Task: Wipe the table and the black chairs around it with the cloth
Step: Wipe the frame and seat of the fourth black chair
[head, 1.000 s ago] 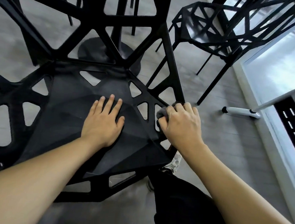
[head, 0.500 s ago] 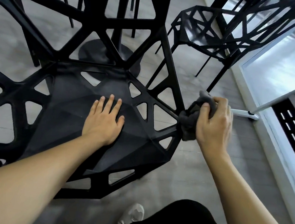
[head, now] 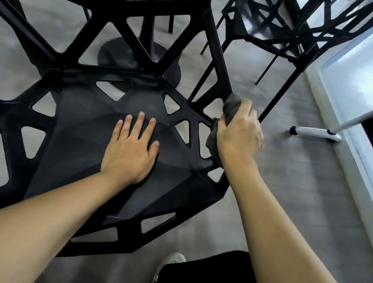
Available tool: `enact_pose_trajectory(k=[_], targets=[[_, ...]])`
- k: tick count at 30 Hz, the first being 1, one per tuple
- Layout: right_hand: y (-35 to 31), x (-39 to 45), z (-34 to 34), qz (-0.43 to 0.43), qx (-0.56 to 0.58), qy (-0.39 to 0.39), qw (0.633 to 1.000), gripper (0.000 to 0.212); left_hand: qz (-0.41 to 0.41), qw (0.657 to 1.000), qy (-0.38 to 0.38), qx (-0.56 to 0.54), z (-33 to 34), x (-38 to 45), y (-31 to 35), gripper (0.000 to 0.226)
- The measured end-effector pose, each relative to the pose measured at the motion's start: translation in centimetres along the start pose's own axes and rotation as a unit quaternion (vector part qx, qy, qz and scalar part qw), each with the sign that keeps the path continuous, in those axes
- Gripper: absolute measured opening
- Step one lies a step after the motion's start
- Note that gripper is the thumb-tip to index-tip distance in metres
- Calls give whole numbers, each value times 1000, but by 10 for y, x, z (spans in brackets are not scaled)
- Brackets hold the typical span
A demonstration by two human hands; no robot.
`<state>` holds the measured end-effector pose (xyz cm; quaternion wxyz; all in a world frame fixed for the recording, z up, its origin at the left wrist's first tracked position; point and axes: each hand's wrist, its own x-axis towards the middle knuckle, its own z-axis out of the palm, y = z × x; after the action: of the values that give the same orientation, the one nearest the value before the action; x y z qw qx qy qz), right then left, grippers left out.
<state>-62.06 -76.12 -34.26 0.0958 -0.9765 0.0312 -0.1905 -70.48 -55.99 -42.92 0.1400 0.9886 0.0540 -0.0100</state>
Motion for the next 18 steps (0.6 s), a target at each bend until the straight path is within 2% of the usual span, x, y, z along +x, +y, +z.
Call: enact_pose_trajectory(k=[3,6,10,12,15,16,18], targets=[[3,-2,3,-35,-33,15,999,46,-6,1000,-1,-6,0,3,1,63],[29,-17,-9,-62,-31,5,998,39,-13,1000,-2,-10,-2,4,2,63],[47,-26,-31,-37,-48,-66,996,35,-25,1000,-14,-9,-3,4,3,64],[50,-21,-48,3,-39,-98,994,36,-25,1000,-16,-5,-4,5,4,64],[55,-19,-75,63,80,-96,990,37,-29,999,-14,-1,-3,4,5,64],[56,-22,-80,47,113,-89,988,39,-30,999,-12,-1,-3,5,5,64],[60,-33,-82,-55,105,-72,990,46,-26,1000,-12,-3,-3,5,4,64]])
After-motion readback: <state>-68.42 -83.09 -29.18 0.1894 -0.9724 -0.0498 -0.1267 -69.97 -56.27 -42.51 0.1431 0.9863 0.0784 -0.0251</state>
